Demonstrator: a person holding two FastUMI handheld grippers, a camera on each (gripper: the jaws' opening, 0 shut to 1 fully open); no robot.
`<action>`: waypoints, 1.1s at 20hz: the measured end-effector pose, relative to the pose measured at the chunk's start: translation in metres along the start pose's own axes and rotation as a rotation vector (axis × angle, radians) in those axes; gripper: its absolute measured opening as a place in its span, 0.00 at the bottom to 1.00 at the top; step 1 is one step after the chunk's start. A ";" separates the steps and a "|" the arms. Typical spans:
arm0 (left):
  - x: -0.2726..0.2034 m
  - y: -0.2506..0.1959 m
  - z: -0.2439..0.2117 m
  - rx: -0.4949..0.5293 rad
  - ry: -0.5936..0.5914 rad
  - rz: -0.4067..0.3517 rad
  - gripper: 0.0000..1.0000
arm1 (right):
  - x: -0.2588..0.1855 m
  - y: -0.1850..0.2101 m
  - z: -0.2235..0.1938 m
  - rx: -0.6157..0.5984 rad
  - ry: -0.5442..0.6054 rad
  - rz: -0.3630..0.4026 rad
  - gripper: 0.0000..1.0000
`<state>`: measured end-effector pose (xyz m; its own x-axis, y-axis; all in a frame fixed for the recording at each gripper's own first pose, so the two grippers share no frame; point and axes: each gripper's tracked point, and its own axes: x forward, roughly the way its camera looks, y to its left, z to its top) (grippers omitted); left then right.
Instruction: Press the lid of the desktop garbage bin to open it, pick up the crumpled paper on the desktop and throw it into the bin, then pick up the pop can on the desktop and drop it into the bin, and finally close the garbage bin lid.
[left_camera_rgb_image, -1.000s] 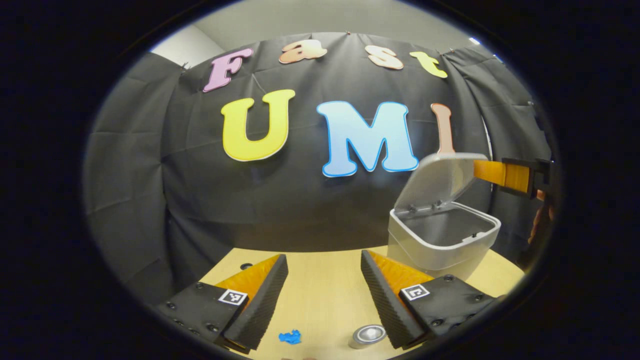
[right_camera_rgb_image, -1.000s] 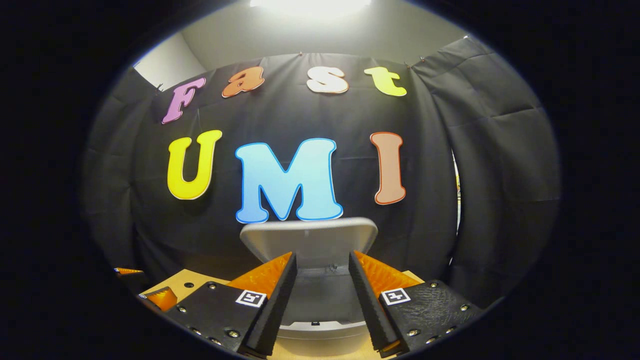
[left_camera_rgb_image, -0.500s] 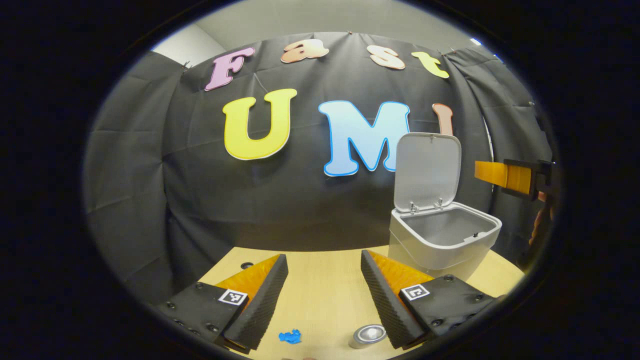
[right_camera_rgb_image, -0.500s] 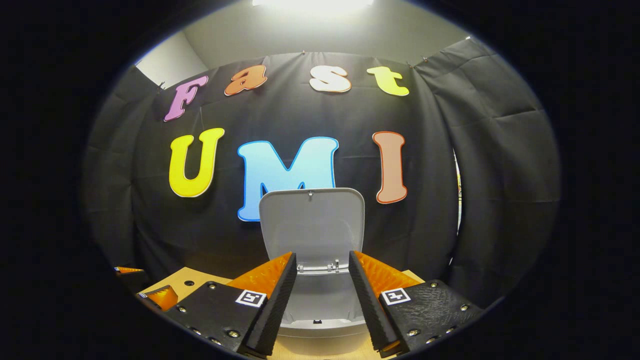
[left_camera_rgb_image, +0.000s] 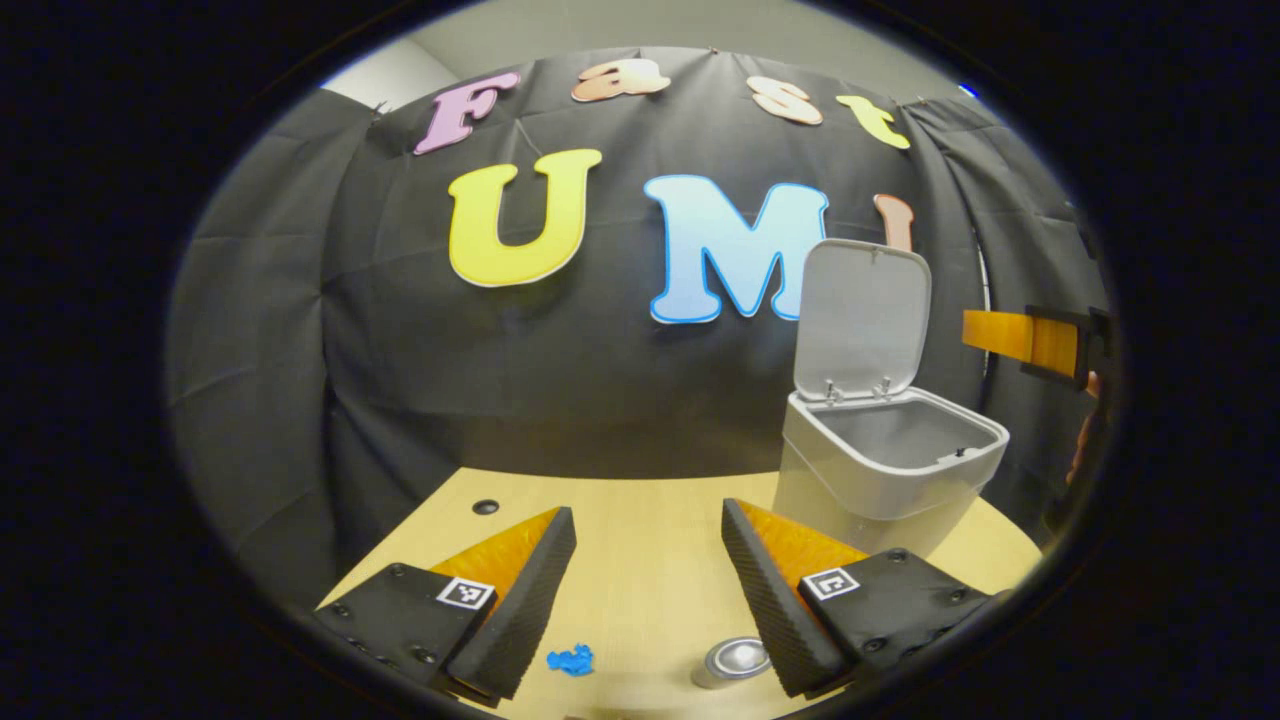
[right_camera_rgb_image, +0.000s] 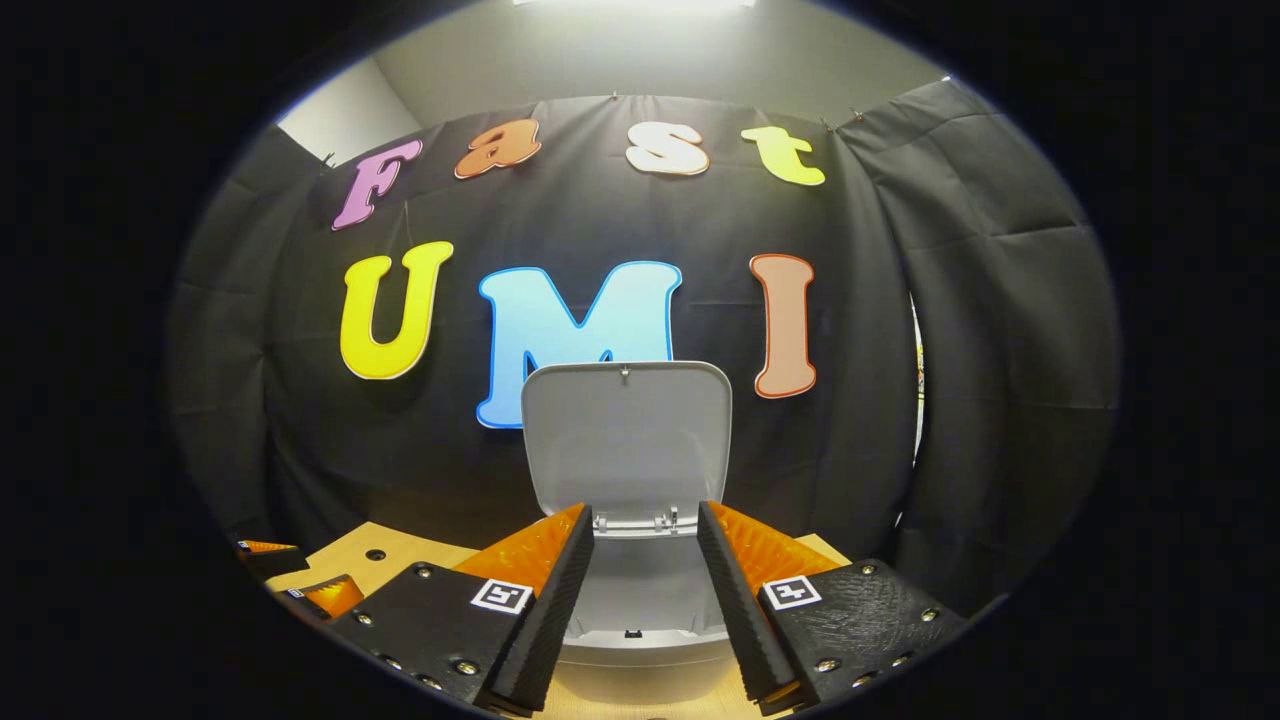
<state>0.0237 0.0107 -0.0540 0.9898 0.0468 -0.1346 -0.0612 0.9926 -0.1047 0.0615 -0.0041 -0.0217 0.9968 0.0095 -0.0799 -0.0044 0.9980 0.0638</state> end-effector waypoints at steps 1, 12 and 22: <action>0.002 0.005 -0.004 -0.006 0.009 0.011 1.00 | 0.000 0.000 -0.001 -0.001 0.005 -0.001 0.69; 0.017 0.057 -0.111 -0.080 0.228 0.107 0.97 | 0.001 -0.001 -0.018 -0.031 0.071 -0.006 0.73; 0.021 0.081 -0.205 -0.129 0.424 0.148 0.97 | 0.003 -0.009 -0.034 -0.051 0.134 -0.033 0.73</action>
<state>0.0136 0.0690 -0.2677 0.8307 0.1101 -0.5457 -0.2399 0.9554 -0.1725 0.0620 -0.0106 -0.0561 0.9767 -0.0189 -0.2139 0.0211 0.9997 0.0081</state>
